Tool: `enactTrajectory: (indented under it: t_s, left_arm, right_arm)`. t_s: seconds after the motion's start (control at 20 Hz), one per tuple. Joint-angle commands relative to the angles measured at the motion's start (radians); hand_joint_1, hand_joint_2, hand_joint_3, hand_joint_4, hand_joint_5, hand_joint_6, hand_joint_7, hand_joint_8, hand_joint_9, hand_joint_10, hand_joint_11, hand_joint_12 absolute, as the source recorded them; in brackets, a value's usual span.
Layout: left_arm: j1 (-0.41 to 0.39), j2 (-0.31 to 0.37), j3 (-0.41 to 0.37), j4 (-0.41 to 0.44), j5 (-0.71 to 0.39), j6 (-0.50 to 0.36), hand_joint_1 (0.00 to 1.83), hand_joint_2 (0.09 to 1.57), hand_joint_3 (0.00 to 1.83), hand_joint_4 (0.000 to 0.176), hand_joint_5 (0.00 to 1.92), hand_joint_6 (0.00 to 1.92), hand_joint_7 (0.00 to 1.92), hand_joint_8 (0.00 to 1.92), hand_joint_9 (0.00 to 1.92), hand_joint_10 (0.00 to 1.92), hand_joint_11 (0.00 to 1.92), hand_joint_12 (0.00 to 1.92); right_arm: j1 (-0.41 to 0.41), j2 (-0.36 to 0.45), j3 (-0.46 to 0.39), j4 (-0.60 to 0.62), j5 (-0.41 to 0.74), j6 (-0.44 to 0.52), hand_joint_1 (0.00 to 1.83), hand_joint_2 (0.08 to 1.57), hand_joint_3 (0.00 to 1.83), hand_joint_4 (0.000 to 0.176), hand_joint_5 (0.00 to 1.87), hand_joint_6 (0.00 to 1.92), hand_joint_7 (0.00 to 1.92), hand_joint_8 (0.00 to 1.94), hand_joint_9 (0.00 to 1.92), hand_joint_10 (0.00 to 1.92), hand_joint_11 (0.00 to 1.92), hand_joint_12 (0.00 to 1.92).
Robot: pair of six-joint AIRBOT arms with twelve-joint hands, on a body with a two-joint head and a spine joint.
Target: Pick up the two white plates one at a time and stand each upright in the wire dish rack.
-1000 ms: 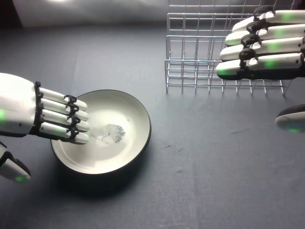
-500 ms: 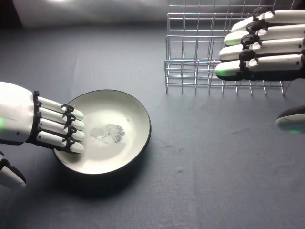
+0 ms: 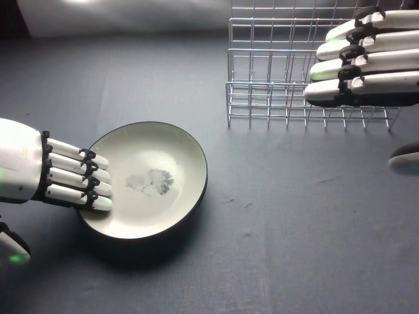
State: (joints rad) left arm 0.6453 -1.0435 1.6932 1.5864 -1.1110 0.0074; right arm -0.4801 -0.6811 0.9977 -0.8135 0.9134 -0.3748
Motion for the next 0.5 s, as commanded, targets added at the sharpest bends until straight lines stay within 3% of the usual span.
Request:
enactTrajectory:
  t_s: [0.0, 0.45]
  left_arm:
    - [0.005, -0.003, 0.0, -0.03, -0.025, 0.004, 0.0, 1.23, 0.0, 0.0, 0.06, 0.0, 0.02, 0.0, 0.0, 0.0, 0.0, 0.0]
    - [0.007, -0.045, -0.056, -0.071, -0.027, 0.004, 0.0, 1.23, 0.0, 0.0, 0.1, 0.01, 0.07, 0.01, 0.04, 0.01, 0.02, 0.01]
  right_arm:
    - [0.009, 0.0, 0.0, 0.058, 0.104, 0.0, 0.12, 1.38, 0.0, 0.0, 0.21, 0.01, 0.2, 0.0, 0.17, 0.01, 0.0, 0.45]
    - [0.003, -0.003, 0.0, 0.056, 0.103, -0.011, 0.18, 1.37, 0.0, 0.0, 0.2, 0.0, 0.19, 0.0, 0.17, 0.01, 0.0, 0.42]
